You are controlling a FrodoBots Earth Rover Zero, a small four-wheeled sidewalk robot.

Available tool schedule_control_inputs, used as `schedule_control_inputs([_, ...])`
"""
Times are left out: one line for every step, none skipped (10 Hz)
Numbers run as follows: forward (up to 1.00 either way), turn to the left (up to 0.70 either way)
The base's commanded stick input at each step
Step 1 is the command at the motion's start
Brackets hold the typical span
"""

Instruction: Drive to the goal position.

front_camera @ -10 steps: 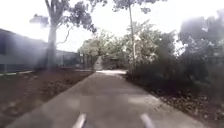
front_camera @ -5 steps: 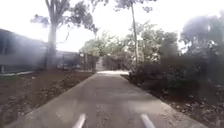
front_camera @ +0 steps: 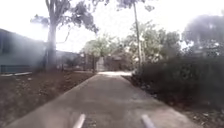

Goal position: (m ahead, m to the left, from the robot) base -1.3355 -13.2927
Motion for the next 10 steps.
schedule_control_inputs([0.7, 0.16])
schedule_control_inputs([0.7, 0.26])
schedule_control_inputs([0.7, 0.12])
schedule_control_inputs([0.7, 0.0])
schedule_control_inputs([0.7, 0.0])
schedule_control_inputs([0.7, 0.0])
schedule_control_inputs([0.7, 0.18])
schedule_control_inputs([0.7, 0.08])
schedule_control_inputs([0.7, 0.0])
schedule_control_inputs([0.7, 0.0])
